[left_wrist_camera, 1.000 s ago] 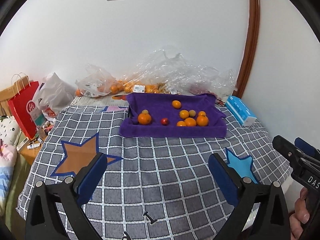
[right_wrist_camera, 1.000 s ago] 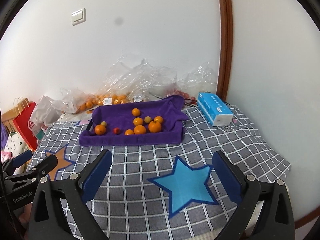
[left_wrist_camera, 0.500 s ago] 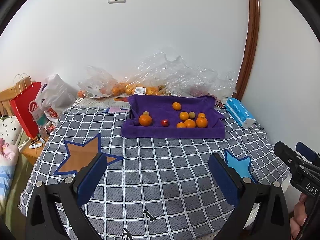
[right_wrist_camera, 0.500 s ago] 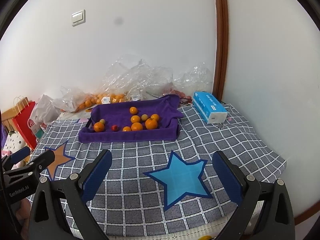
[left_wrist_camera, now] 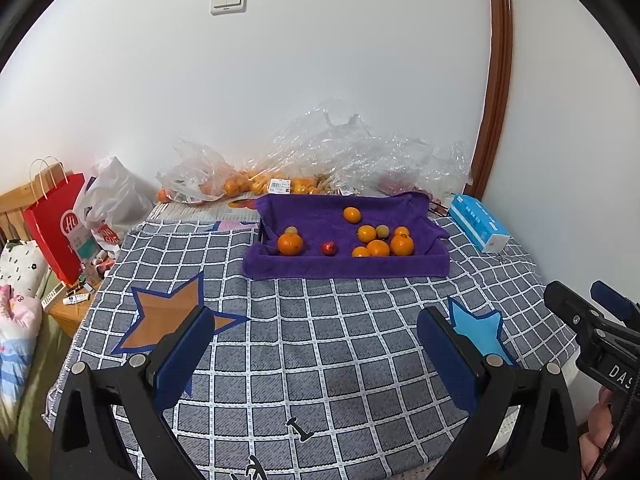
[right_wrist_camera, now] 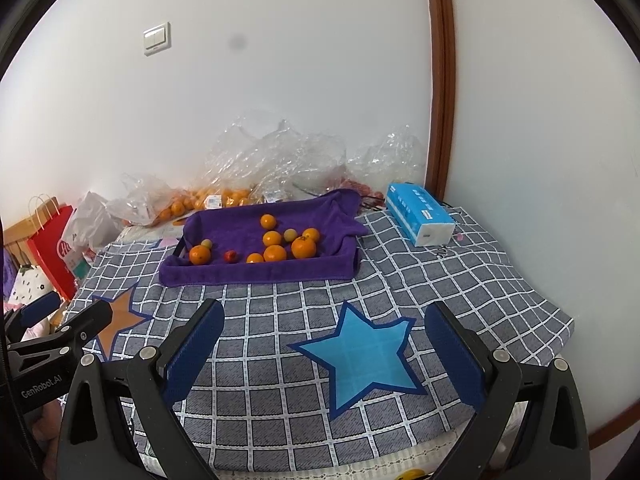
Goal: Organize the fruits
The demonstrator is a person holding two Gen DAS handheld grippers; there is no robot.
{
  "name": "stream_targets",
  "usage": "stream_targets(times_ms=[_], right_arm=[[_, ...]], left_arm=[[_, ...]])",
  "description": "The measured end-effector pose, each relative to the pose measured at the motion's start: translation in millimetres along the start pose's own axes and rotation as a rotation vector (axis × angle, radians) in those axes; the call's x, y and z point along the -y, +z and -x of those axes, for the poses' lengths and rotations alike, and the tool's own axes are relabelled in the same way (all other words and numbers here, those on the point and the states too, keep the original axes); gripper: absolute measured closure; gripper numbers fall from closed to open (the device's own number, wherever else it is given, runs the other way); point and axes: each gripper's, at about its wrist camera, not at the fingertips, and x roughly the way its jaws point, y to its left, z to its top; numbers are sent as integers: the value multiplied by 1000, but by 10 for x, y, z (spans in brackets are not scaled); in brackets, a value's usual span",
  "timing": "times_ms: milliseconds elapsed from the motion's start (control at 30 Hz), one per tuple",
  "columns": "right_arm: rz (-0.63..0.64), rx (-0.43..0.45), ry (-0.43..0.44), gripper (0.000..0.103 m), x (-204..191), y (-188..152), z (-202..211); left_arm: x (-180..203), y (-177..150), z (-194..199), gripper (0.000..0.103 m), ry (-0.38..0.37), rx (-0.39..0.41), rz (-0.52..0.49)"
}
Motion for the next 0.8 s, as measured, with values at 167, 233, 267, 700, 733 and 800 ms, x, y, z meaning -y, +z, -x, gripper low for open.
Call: stream_targets(times_ms=[167, 233, 267, 700, 733, 800], right_arm=[[2, 3, 0, 4, 0, -1, 11], [1, 4, -1, 4, -7, 2, 21], [0, 3, 0, 4, -6, 1, 23], [-2, -1, 4, 4, -13, -11, 25], [-3, 0, 4, 4, -13, -13, 26], [-4, 0, 4, 4, -9, -13, 26]], left_arm=[[0, 5, 4, 1, 2, 1, 0], [0, 5, 3, 1, 1, 0, 0], [-5, 5, 4, 1, 1, 0, 0], [25, -13, 28, 1, 1, 4, -14], [23, -12, 30, 1, 0, 4, -13], [20, -15, 29, 1, -1, 4, -10]])
